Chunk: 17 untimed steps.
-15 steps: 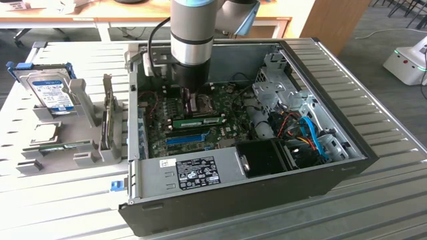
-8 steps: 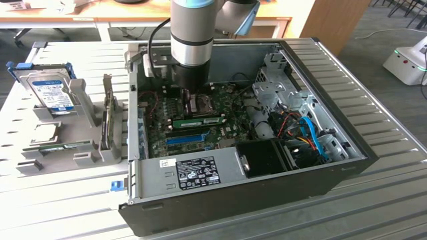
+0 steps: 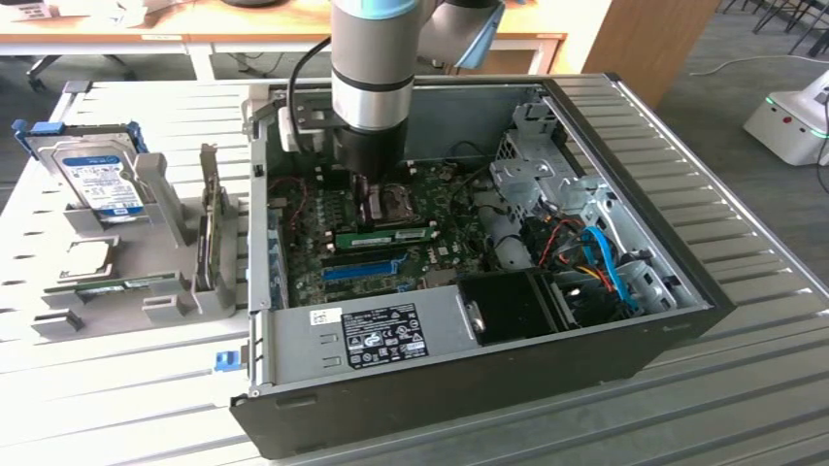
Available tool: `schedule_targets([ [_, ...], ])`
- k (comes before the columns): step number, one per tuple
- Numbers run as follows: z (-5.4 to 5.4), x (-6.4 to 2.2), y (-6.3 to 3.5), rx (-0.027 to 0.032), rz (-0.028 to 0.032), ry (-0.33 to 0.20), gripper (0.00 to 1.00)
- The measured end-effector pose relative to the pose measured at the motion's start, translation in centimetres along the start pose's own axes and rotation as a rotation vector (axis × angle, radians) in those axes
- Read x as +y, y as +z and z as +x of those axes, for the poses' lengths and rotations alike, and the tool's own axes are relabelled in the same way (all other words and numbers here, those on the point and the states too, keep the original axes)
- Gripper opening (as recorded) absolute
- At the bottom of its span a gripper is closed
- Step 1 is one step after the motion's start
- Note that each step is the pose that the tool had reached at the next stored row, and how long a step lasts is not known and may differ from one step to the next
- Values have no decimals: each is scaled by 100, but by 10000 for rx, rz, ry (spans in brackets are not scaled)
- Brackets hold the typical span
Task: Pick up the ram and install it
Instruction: 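Press down the ram until it locks into place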
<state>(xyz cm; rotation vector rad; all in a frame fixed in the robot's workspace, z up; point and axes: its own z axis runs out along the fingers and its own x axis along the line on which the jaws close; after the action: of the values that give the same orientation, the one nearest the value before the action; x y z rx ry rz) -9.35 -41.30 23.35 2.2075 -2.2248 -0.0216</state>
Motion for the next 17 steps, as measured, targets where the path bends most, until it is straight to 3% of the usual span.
schedule_targets([
  [17,-13,0,17,1,0,0,11],
])
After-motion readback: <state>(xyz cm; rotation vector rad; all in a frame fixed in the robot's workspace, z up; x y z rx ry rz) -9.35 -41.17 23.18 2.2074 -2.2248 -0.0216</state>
